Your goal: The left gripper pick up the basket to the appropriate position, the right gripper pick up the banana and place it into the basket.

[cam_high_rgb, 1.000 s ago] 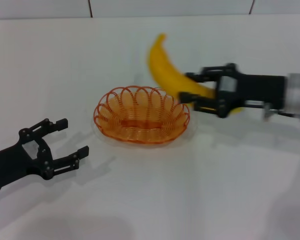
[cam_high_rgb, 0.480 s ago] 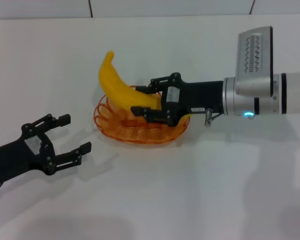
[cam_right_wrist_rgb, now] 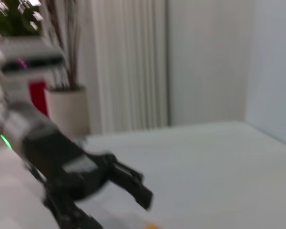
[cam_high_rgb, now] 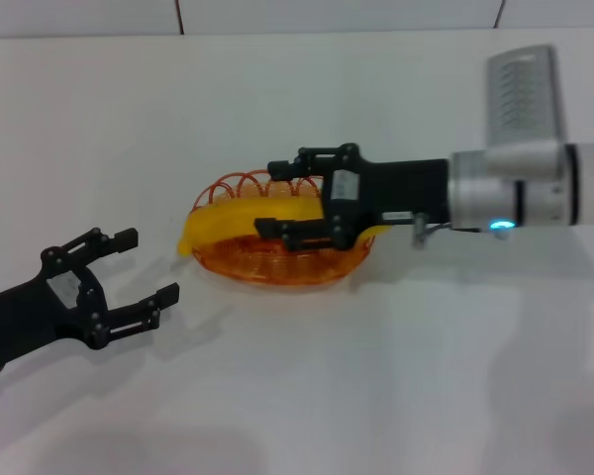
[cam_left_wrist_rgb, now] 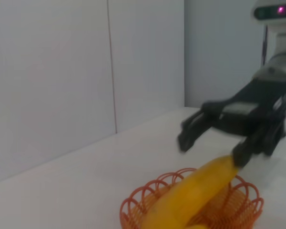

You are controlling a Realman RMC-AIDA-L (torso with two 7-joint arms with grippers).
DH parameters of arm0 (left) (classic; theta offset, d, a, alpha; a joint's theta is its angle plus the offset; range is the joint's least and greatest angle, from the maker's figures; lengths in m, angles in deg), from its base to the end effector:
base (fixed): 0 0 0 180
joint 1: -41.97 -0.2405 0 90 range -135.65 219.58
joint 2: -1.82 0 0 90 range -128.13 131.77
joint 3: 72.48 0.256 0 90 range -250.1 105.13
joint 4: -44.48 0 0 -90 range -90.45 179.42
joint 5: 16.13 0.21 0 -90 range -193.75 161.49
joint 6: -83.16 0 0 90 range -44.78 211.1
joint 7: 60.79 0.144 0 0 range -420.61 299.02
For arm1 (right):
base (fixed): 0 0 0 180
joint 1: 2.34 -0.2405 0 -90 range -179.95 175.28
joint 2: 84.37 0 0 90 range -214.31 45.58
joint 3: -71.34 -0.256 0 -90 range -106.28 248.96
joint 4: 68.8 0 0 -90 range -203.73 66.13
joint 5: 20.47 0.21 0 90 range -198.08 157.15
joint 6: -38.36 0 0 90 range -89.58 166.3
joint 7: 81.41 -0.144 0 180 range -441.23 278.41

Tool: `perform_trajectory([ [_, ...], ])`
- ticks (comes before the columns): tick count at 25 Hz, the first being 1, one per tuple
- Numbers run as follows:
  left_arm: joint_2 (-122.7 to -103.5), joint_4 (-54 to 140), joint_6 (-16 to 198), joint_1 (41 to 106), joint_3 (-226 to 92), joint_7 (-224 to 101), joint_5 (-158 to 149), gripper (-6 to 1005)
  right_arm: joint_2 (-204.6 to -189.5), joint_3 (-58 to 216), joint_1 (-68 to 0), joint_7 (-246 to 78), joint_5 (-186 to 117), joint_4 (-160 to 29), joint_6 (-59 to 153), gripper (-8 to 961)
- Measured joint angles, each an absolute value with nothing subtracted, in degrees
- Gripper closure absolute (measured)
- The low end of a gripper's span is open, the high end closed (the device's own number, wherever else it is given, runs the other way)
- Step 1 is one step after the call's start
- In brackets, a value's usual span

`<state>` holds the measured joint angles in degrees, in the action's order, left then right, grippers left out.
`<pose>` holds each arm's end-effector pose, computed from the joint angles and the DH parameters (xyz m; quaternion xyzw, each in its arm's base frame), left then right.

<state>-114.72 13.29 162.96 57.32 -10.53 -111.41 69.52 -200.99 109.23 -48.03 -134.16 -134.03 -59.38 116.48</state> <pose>-0.3145 0.2753 -0.0178 -0.9300 -0.1225 -0.2484 0.2417 0.2186 0.3555 -0.0667 -0.9613 0.0791 0.2402 0.1095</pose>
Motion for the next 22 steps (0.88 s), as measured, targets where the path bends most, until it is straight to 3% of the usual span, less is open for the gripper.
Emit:
perform_trajectory([
  [8, -114.72, 13.3, 163.0, 57.2, -10.5, -111.2, 69.4, 123, -200.34, 109.2, -35.3, -142.5, -133.1, -39.9, 132.3, 220],
  [15, -114.72, 13.3, 163.0, 56.9, -10.5, -110.7, 69.2, 122, -198.11, 109.2, -26.5, -134.8, -132.6, -38.4, 131.0, 222],
  [22, -114.86, 13.3, 162.5, 56.4, -12.0, -110.3, 69.4, 122, -199.97, 109.2, -24.5, -122.0, -132.5, -42.5, 121.9, 223],
])
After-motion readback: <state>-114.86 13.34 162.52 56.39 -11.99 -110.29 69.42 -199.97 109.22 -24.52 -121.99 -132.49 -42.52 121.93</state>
